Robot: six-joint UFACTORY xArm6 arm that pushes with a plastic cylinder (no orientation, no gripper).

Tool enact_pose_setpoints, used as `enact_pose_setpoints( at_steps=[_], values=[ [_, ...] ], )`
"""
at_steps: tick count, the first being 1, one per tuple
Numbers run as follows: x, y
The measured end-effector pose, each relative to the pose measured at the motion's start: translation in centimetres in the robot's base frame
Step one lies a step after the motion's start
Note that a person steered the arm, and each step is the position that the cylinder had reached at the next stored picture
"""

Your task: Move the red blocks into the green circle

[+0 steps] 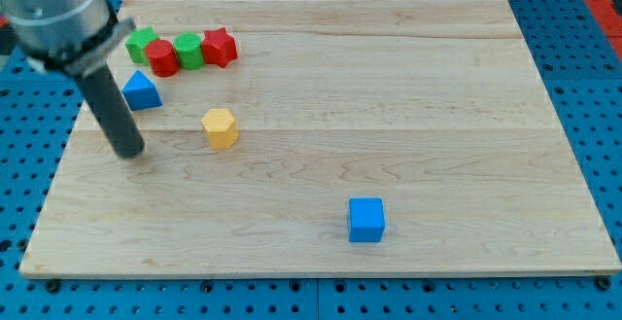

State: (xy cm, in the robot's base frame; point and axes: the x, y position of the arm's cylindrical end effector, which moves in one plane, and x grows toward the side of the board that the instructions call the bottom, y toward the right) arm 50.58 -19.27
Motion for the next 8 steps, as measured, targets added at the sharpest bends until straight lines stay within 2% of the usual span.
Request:
enact_pose_setpoints(
  at_steps=[1, 2, 3, 4, 5, 6, 7, 8],
  values=[
    [1.4, 13.4],
    [-3.2, 15.4],
    [-5.8, 5.1],
    [-7.4, 11.6],
    [-15.2, 18.4],
    [-25.0, 12.6],
    [-26.9, 3.6],
    [-22.3, 3.5]
  ],
)
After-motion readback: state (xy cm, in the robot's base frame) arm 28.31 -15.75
